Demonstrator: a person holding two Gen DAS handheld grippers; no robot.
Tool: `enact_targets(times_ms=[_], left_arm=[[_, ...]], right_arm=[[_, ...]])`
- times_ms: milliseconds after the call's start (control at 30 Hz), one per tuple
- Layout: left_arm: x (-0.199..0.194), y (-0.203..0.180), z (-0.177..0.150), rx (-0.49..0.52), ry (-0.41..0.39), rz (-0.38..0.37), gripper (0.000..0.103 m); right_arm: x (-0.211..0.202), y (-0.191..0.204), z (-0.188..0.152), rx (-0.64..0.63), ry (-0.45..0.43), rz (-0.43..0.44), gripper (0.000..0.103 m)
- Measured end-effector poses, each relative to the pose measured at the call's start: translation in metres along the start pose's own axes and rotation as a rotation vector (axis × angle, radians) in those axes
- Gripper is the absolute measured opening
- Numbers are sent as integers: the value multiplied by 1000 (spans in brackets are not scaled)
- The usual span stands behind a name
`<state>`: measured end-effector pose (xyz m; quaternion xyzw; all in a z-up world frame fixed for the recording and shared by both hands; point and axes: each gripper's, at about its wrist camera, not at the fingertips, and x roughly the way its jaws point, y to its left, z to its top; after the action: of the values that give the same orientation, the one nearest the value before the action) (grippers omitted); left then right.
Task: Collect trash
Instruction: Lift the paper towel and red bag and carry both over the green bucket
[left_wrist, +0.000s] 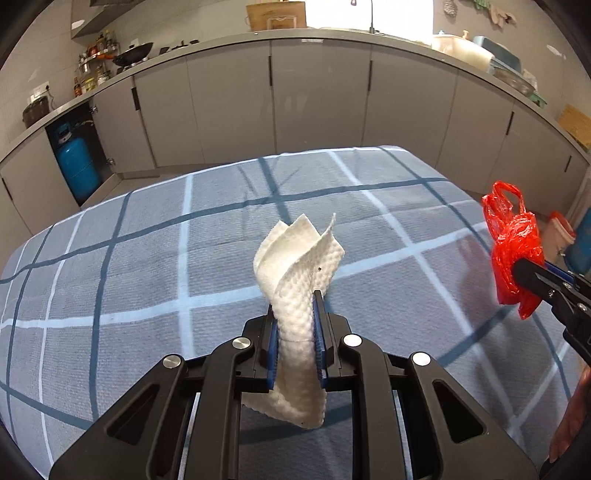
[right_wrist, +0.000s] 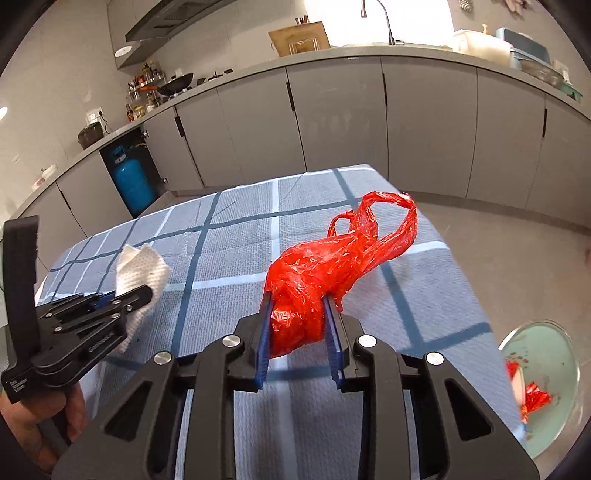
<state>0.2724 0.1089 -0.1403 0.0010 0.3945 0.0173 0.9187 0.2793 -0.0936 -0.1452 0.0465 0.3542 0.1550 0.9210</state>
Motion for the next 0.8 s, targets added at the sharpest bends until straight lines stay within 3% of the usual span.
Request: enact_targets(times_ms=[300, 800], left_arm=[[-20, -58, 4, 85, -28, -77, 17], [-31, -157, 12, 239, -46, -167, 17]], right_arm=[[-47, -36, -15, 43, -41, -36, 27], [-88, -103, -31, 144, -87, -98, 27]])
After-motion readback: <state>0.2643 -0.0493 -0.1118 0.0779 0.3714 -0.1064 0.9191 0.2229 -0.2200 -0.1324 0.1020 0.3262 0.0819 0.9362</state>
